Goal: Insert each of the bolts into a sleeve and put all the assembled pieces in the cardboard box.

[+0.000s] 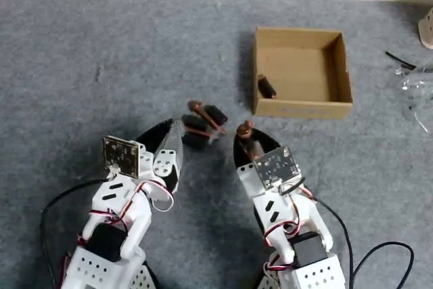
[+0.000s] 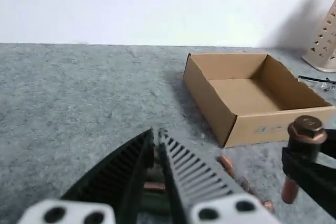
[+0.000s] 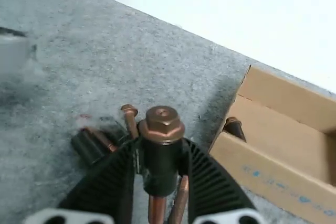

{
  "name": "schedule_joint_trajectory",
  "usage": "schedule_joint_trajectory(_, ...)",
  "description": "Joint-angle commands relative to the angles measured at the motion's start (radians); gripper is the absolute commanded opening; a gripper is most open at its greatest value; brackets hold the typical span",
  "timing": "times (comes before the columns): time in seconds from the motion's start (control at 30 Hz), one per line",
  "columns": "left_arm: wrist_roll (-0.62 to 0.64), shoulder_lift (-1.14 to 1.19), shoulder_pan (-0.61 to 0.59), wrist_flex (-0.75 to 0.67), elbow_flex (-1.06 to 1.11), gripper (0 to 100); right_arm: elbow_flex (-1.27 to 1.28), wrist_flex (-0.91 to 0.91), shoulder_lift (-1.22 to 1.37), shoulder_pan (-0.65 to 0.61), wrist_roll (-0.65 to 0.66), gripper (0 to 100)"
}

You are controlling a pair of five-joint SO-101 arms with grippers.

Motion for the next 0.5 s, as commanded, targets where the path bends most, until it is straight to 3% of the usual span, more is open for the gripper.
schedule_joint_trajectory(0.0,-0.026,-0.010,-0.010,0.003,0.021,1,0.117,0.018,-0.012,0.016,0.000,0.5)
schedule_joint_trajectory(0.47,-0.028,-0.010,-0.042,-0.002,0.021,1,0.117,0.018,-0.012,0.091,0.003,0.5)
